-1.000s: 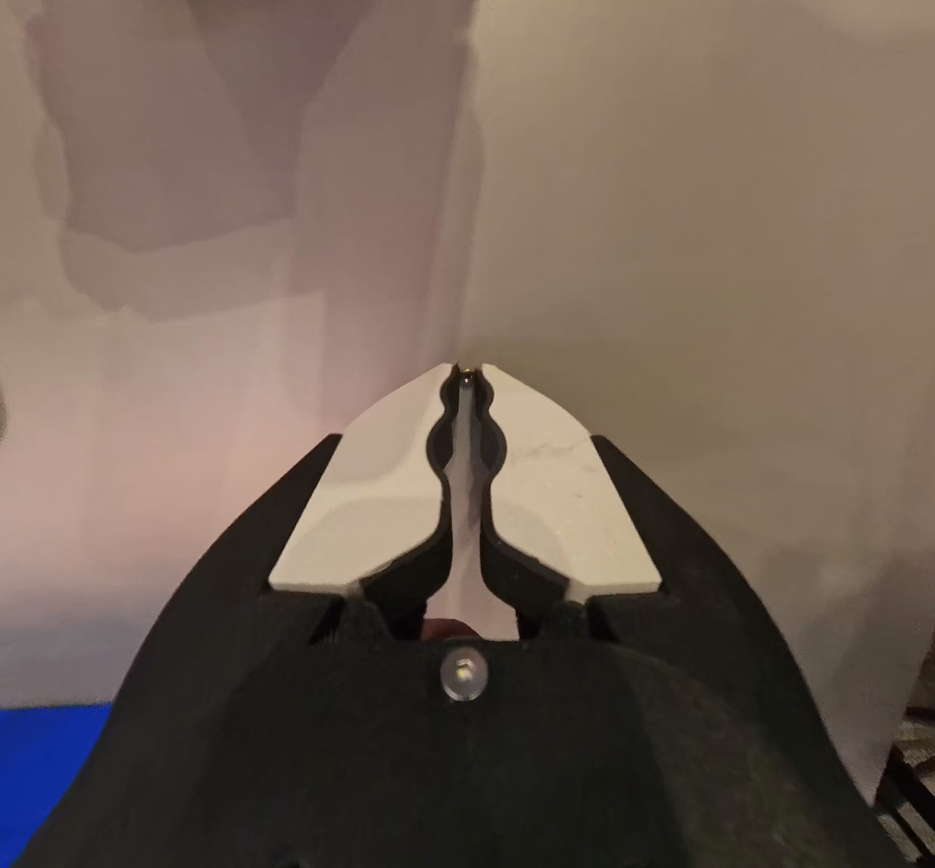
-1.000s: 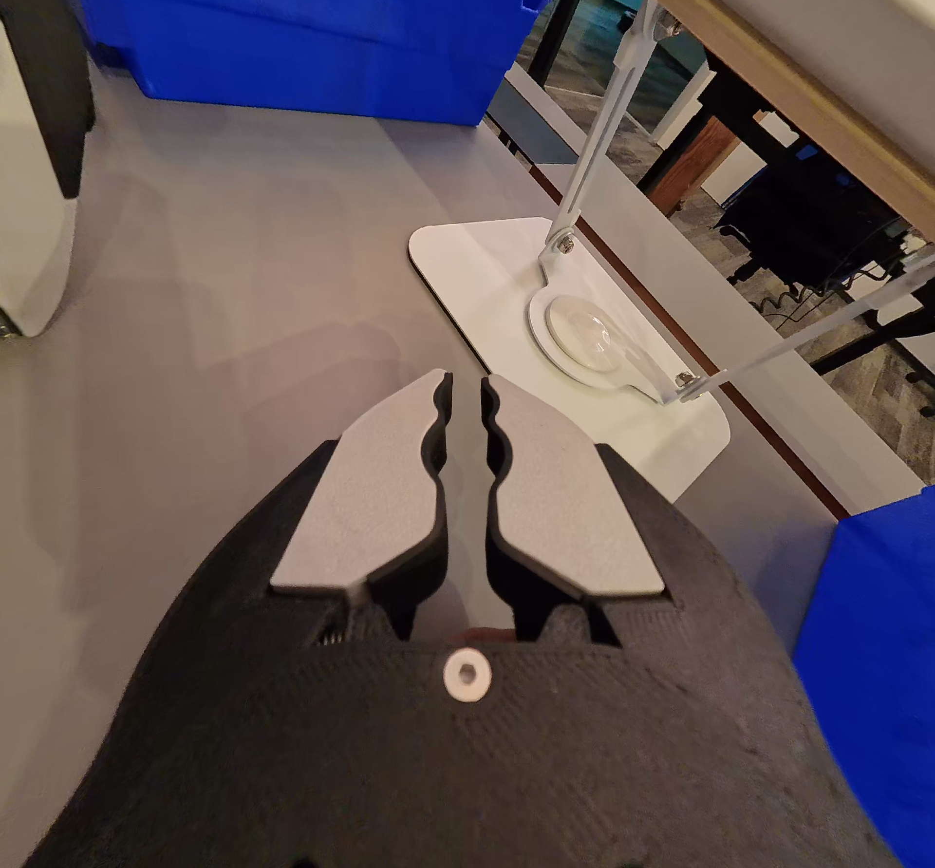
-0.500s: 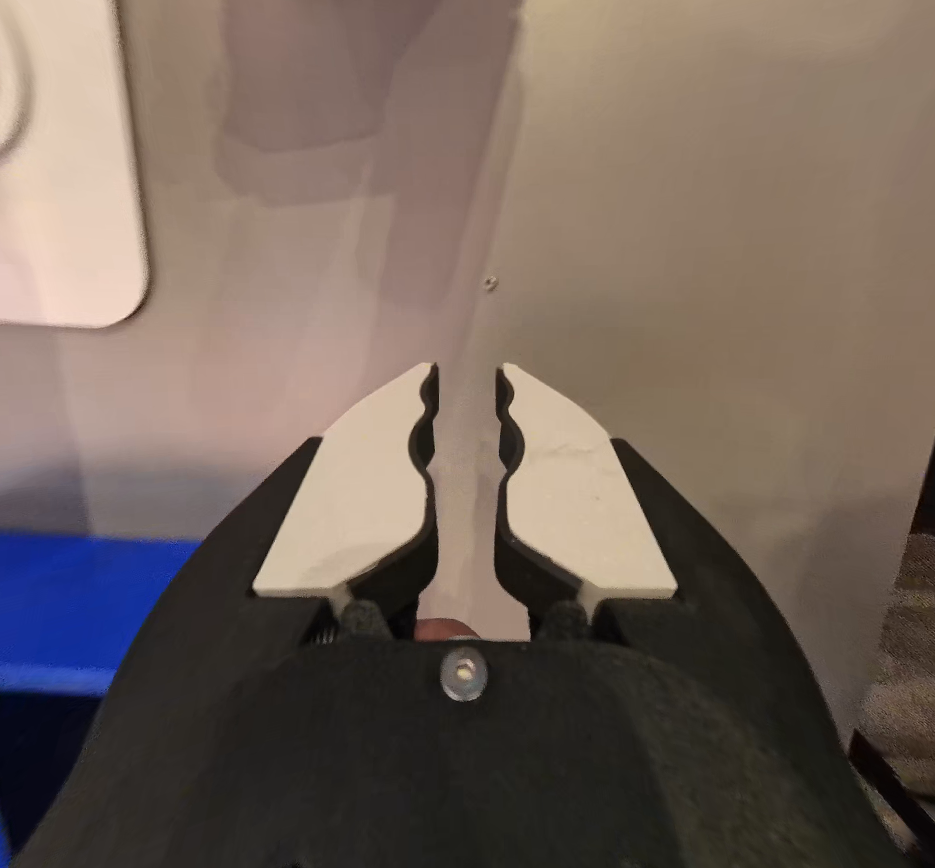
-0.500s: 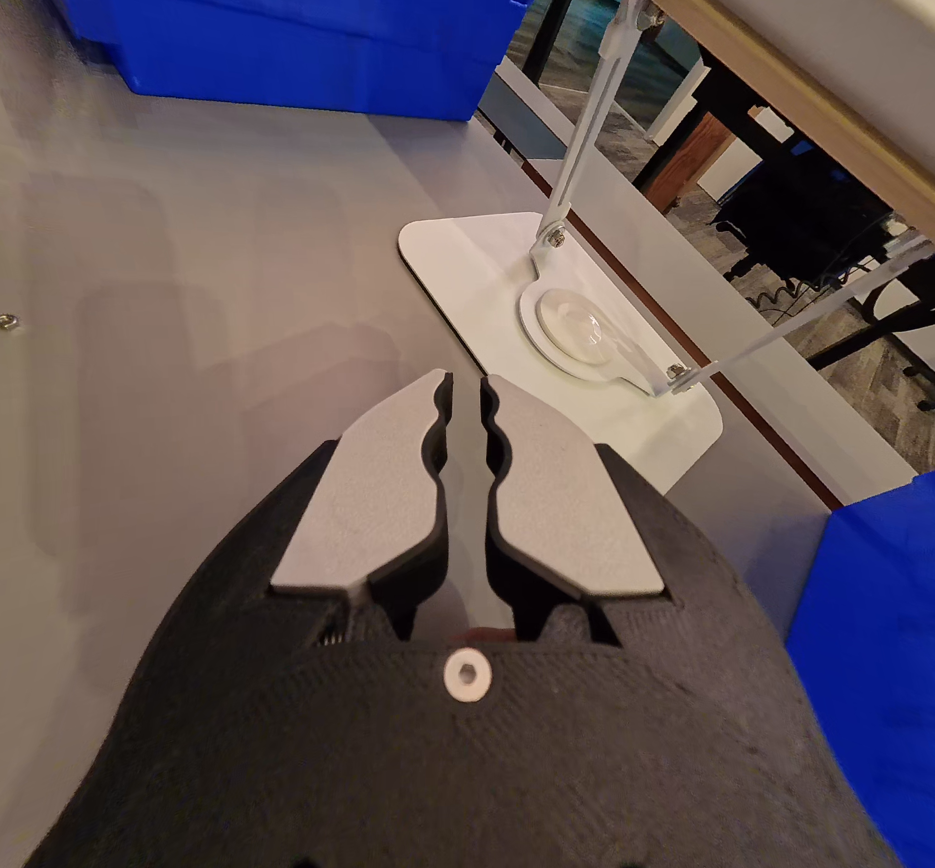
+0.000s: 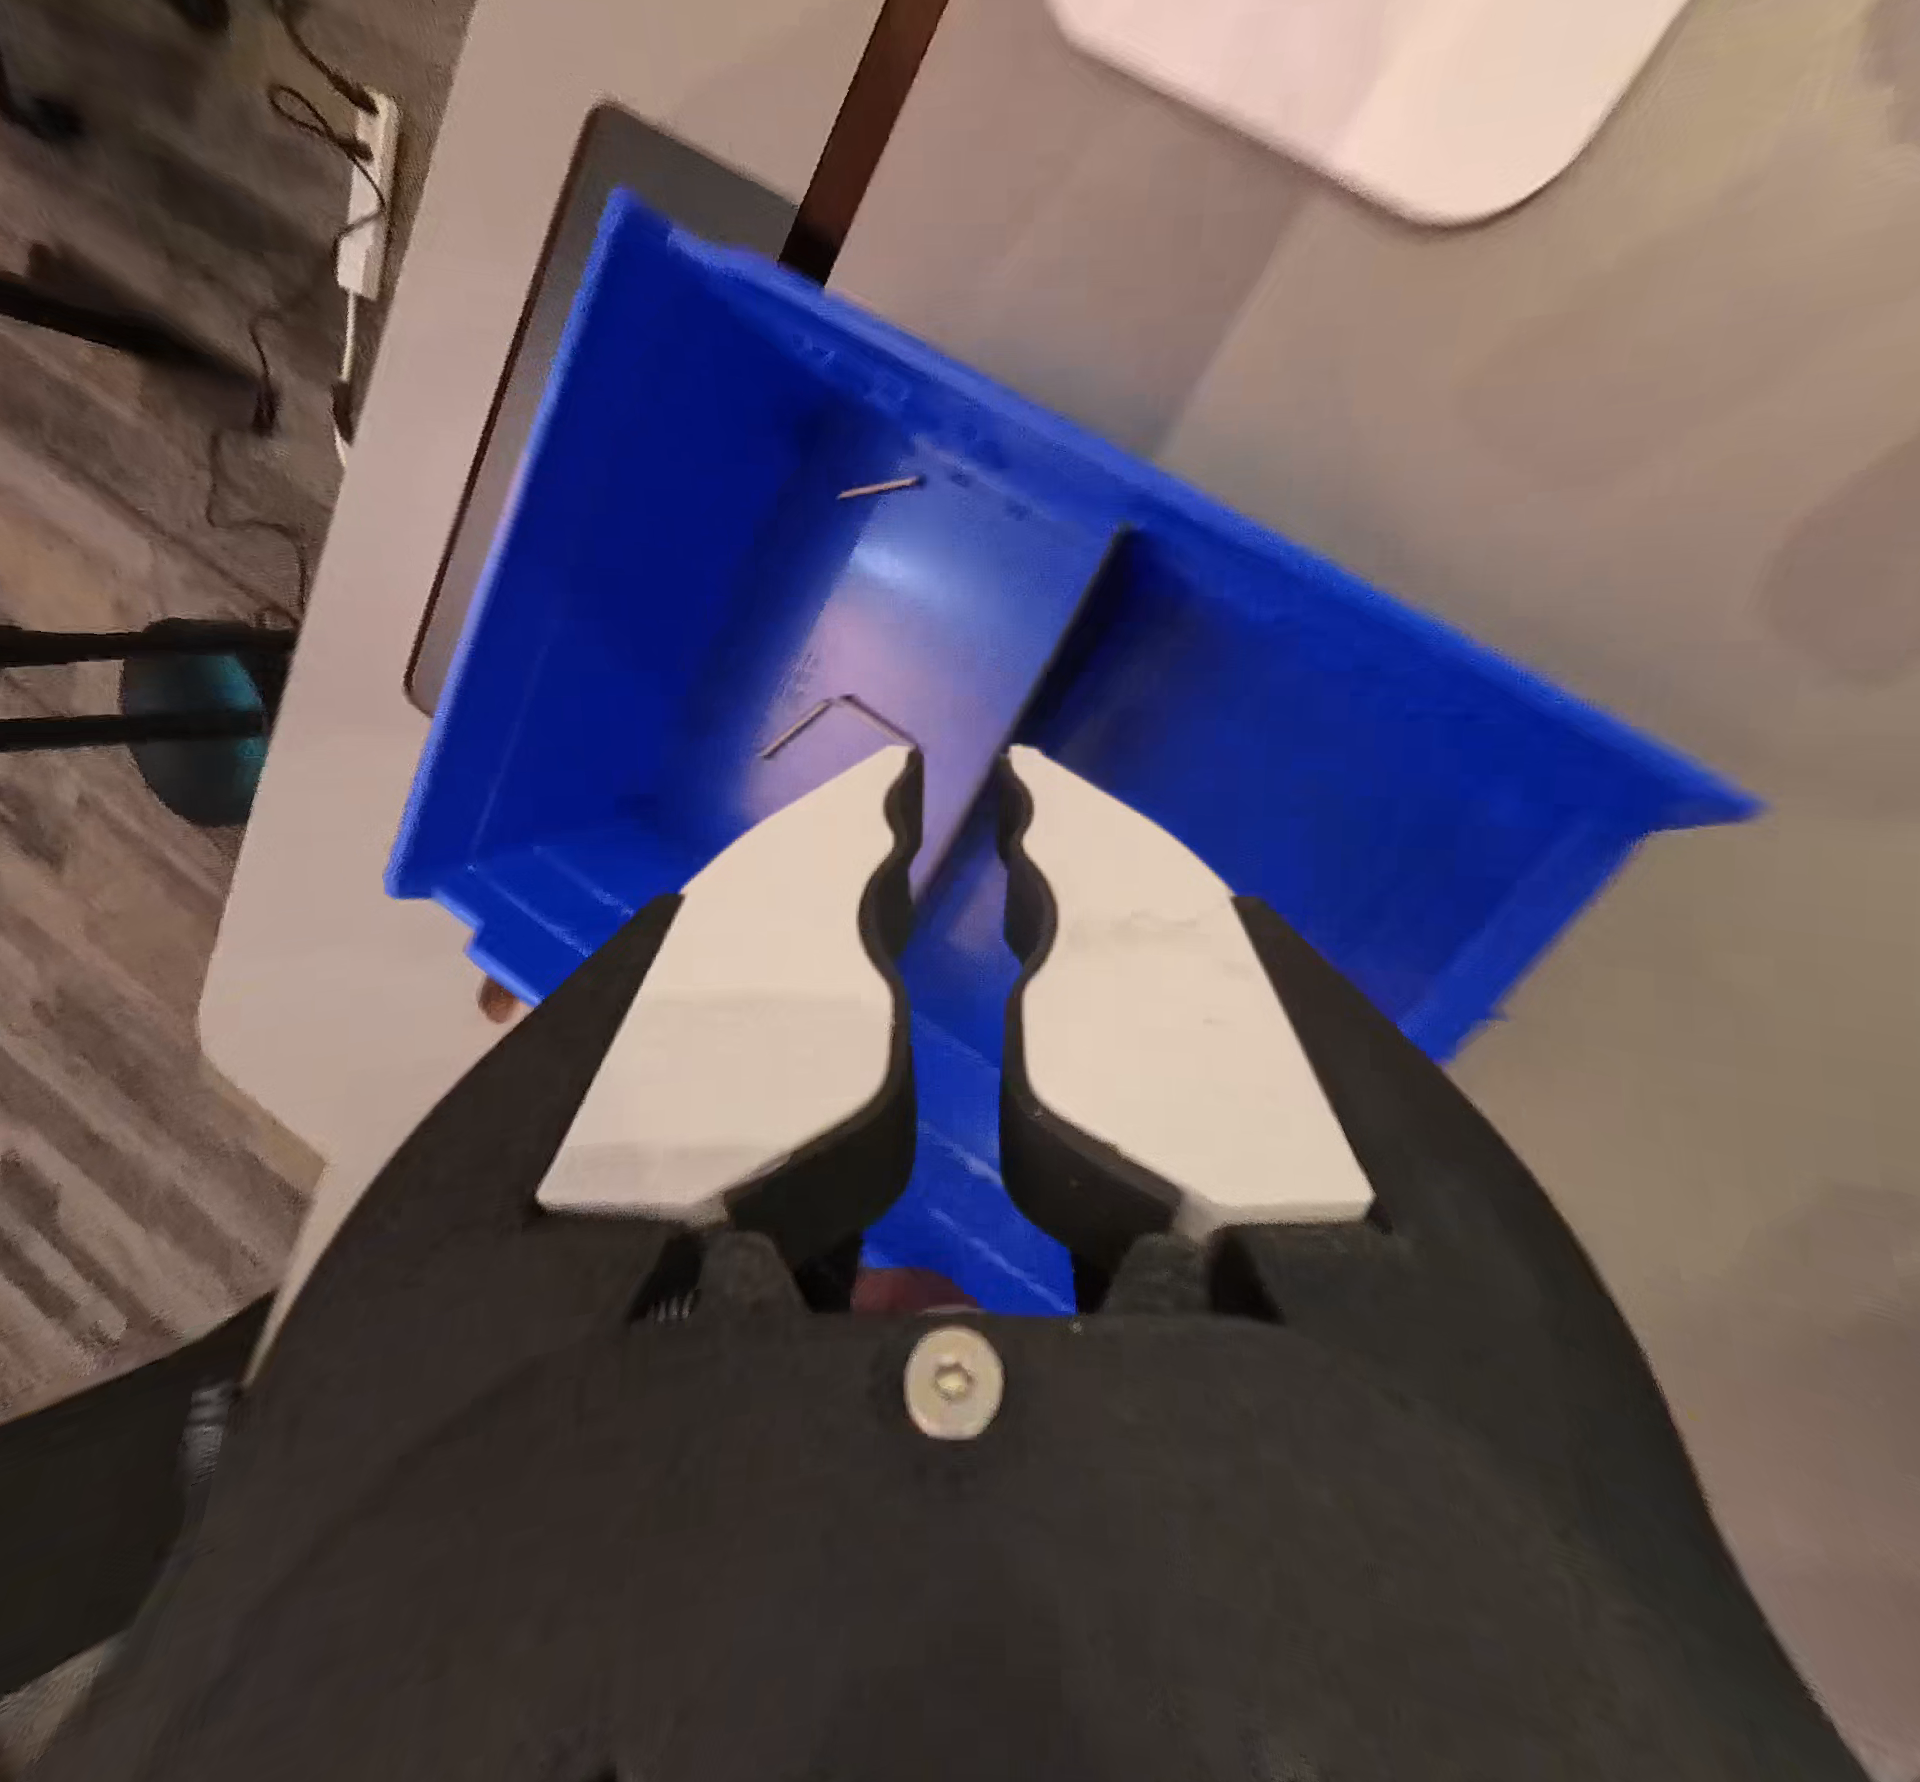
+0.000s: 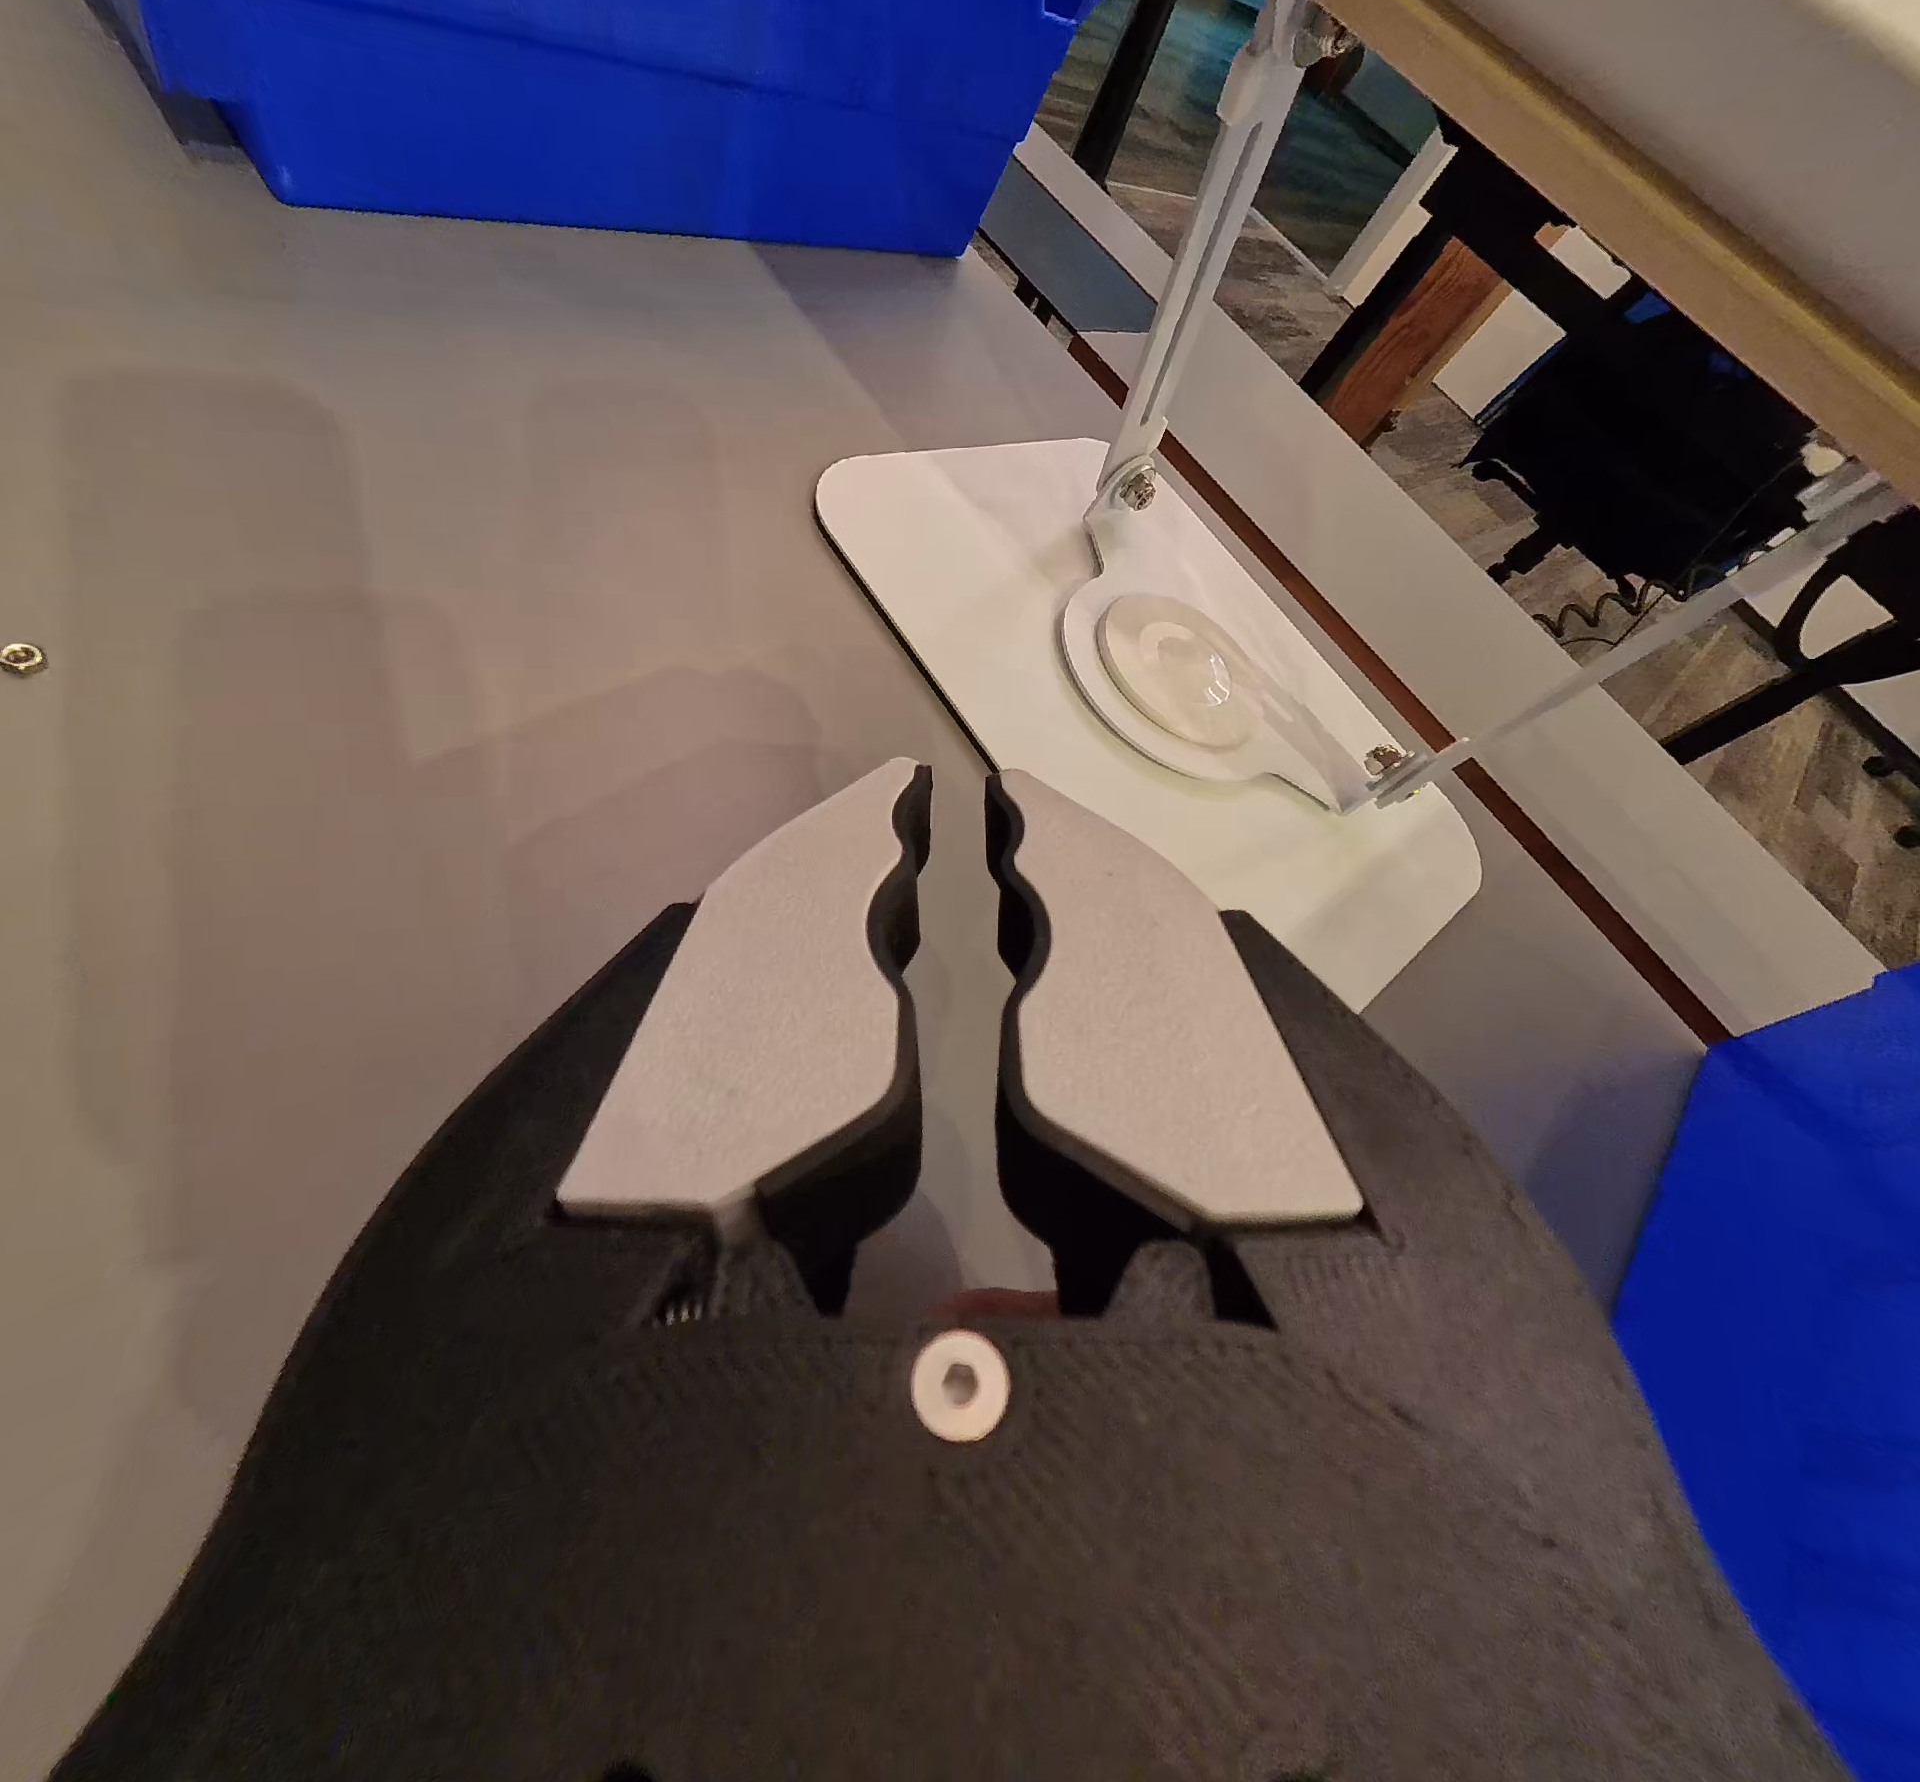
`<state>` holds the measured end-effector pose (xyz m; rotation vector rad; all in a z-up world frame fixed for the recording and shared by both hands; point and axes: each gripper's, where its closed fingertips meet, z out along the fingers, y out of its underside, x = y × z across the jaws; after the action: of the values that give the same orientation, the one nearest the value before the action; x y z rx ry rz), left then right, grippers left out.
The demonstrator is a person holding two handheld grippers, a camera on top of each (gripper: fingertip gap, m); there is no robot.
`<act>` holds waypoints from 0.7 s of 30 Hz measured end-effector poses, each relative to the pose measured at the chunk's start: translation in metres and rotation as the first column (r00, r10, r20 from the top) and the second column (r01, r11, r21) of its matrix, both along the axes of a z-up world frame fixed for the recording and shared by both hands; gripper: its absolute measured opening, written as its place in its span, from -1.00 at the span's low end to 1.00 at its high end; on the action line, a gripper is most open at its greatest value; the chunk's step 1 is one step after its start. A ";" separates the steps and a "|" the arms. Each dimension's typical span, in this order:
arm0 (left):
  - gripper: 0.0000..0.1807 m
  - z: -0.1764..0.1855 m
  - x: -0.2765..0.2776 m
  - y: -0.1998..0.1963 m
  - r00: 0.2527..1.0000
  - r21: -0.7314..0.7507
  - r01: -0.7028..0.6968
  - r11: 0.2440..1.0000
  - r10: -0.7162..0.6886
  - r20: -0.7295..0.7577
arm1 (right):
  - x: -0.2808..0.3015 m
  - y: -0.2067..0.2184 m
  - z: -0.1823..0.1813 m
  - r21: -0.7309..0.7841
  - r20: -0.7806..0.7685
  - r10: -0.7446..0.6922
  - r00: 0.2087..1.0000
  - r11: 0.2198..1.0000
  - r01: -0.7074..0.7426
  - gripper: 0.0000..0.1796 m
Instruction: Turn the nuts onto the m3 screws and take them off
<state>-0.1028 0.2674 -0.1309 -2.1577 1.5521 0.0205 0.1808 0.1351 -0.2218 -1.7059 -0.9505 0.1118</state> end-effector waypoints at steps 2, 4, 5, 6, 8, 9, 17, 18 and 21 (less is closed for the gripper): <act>-0.89 -0.021 -0.010 0.024 0.991 0.005 0.093 0.996 -0.092 -0.098 | 0.000 0.000 0.000 0.000 -0.003 0.001 1.000 1.000 -0.001 -0.90; -0.89 -0.042 -0.016 0.040 0.980 -0.043 0.124 0.991 -0.130 -0.152 | 0.000 0.000 0.000 -0.002 -0.005 0.003 1.000 1.000 -0.003 -0.90; -0.89 -0.052 -0.015 0.046 0.971 -0.062 0.160 0.985 -0.169 -0.171 | 0.000 0.000 0.000 -0.003 -0.006 0.004 1.000 1.000 -0.004 -0.90; -0.88 -0.062 -0.014 0.051 0.960 -0.078 0.195 0.978 -0.207 -0.187 | 0.000 -0.001 0.000 -0.003 -0.005 0.005 1.000 1.000 -0.005 -0.90; -0.88 -0.079 -0.022 0.062 0.943 -0.128 0.193 0.973 -0.220 -0.248 | 0.000 -0.001 0.000 -0.004 -0.006 0.007 1.000 1.000 -0.007 -0.90; -0.86 -0.087 -0.025 0.066 0.927 -0.144 0.216 0.966 -0.249 -0.281 | 0.000 -0.001 0.000 -0.005 -0.006 0.007 1.000 1.000 -0.007 -0.90; -0.75 -0.122 -0.041 0.089 0.852 -0.223 0.281 0.933 -0.350 -0.390 | 0.000 -0.001 0.000 -0.008 -0.007 0.012 1.000 1.000 -0.012 -0.90; -0.72 -0.126 -0.044 0.092 0.838 -0.222 0.283 0.933 -0.353 -0.416 | 0.000 -0.001 0.000 -0.008 -0.008 0.012 1.000 1.000 -0.012 -0.90; -0.73 -0.137 -0.048 0.093 0.817 -0.240 0.306 0.921 -0.383 -0.431 | 0.000 -0.001 0.000 -0.008 -0.010 0.013 1.000 1.000 -0.014 -0.90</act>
<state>-0.1510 0.3607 -0.2675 -2.0461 2.2838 0.3370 0.1806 0.1341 -0.2217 -1.7051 -0.9555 0.1331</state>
